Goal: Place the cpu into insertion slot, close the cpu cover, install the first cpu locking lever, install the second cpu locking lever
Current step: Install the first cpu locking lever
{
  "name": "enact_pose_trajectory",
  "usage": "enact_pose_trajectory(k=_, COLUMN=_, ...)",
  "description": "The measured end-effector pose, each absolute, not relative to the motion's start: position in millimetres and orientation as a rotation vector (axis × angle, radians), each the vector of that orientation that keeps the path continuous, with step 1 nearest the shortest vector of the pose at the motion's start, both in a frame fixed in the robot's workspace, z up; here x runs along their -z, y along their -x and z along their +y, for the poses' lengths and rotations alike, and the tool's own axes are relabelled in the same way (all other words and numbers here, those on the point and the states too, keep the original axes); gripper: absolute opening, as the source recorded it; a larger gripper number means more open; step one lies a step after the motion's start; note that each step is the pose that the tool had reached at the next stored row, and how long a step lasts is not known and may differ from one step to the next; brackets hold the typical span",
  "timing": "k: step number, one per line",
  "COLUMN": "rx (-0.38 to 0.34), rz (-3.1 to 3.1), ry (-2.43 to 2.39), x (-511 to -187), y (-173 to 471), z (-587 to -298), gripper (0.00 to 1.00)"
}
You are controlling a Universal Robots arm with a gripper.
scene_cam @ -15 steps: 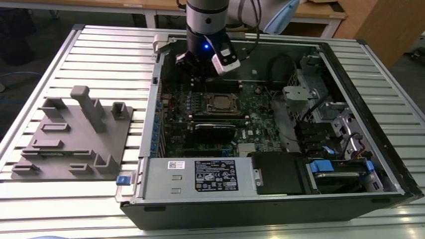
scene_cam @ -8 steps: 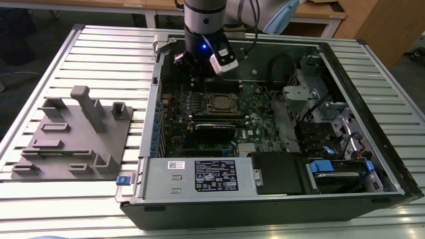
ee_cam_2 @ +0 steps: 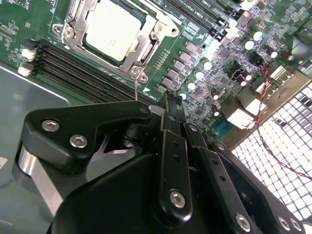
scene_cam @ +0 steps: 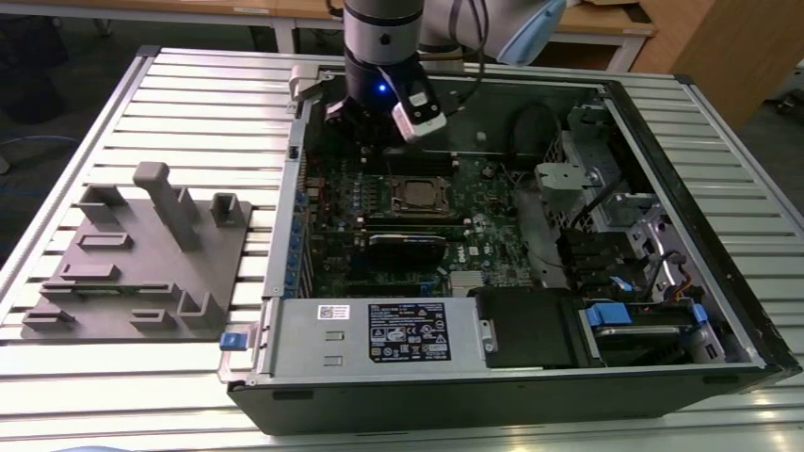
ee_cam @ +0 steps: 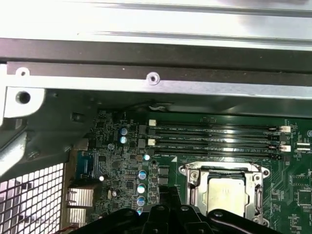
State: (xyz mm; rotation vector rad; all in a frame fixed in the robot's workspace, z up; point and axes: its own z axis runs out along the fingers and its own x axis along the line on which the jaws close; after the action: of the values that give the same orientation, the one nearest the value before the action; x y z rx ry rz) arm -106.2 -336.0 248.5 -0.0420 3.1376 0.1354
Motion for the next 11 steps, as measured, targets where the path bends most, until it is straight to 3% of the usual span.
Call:
enact_pose_trajectory(k=6, rx=-0.136, rz=3.138, ry=0.042, x=-248.2, y=110.2, z=-336.0, gripper=0.1)
enact_pose_trajectory(k=11, rx=-0.25, rz=3.13, ry=0.042, x=-248.2, y=110.5, z=-336.0, gripper=0.1)
